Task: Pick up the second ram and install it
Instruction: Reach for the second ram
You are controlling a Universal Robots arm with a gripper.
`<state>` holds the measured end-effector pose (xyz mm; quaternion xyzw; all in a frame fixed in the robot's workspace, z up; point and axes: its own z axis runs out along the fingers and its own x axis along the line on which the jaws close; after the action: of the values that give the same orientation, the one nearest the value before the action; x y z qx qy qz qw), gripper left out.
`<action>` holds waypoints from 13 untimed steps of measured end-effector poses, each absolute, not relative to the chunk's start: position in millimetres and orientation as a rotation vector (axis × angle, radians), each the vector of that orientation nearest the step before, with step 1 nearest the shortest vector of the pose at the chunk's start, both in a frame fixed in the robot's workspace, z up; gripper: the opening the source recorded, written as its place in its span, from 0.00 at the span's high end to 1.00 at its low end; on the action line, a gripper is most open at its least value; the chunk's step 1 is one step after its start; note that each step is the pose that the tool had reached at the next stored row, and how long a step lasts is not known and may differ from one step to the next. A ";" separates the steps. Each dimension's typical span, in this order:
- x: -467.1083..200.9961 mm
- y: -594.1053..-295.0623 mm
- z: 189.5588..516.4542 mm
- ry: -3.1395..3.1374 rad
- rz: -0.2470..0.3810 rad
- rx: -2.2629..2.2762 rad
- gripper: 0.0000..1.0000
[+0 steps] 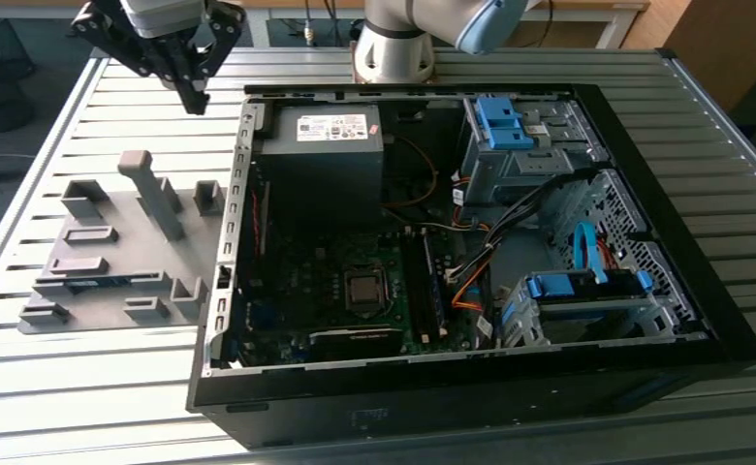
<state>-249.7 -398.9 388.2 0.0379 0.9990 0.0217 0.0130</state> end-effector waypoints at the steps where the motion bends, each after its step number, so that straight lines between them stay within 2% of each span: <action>1: -250.5 -398.9 388.2 3.113 0.068 0.118 0.89; 13: -262.9 -400.7 387.7 3.112 0.068 0.118 0.89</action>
<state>-262.9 -400.7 387.7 0.0378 0.9990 0.0217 0.0131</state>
